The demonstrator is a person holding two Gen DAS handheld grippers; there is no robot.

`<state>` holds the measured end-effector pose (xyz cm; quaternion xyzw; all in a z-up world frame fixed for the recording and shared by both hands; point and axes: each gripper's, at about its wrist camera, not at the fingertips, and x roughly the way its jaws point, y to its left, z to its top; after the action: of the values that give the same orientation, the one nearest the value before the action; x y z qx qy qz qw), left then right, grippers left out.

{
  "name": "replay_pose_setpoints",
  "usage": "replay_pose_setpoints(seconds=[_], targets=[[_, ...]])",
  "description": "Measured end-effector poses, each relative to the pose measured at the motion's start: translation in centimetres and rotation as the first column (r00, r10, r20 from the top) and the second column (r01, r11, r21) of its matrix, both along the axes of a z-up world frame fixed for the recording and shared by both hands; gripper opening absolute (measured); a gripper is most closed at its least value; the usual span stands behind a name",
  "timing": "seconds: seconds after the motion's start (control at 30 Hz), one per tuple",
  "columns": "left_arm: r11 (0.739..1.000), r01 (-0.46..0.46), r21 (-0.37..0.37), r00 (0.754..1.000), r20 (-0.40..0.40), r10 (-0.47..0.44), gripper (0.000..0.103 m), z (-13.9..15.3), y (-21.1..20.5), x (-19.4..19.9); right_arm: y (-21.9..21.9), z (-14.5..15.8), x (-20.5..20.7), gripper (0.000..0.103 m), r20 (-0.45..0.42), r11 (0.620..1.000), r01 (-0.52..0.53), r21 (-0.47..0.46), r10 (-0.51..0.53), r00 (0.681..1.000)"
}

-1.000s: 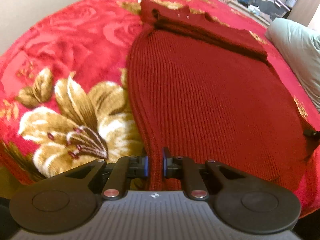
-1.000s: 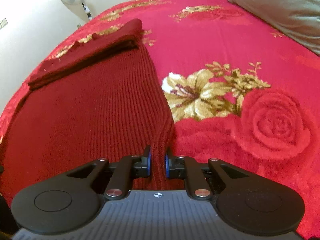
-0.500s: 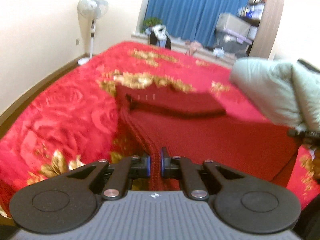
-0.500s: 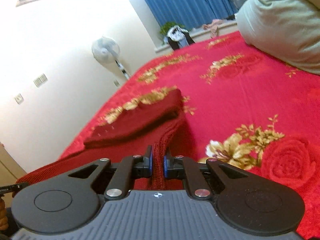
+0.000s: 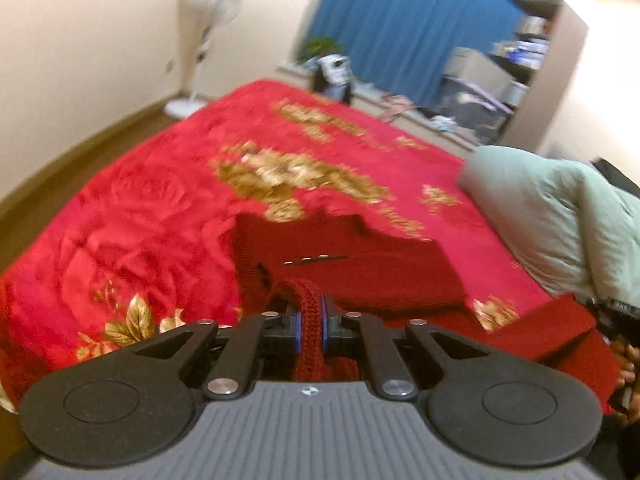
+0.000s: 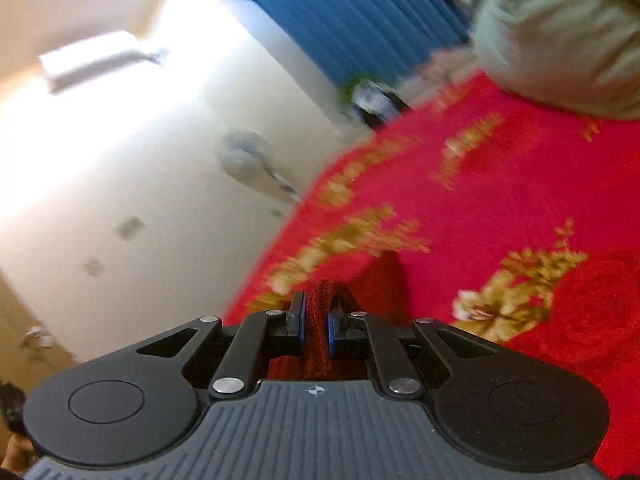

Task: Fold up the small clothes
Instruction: 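Lift the hem with both grippers and fold it toward the collar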

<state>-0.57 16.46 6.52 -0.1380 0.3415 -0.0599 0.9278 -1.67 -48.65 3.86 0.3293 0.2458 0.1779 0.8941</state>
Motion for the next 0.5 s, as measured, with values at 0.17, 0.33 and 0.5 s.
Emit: replay_pose_setpoints(seconds=[0.17,0.33,0.5], targets=[[0.998,-0.044,0.040,0.997,-0.068,0.047,0.010,-4.6,1.6,9.0,2.2,-2.8,9.6,0.010,-0.138,0.993,-0.006,-0.116,-0.010,0.990],[0.995,-0.034,0.099,0.994,-0.096,0.043,0.011,-10.1,2.6,14.4,4.2,-7.8,14.9,0.010,-0.232,0.988,0.010,-0.156,-0.046,0.972],[0.996,-0.091,0.018,0.984,-0.151,0.092,0.015,-11.6,4.5,15.7,5.4,-10.3,17.4,0.013,-0.267,0.984,0.022,-0.176,-0.069,0.961]])
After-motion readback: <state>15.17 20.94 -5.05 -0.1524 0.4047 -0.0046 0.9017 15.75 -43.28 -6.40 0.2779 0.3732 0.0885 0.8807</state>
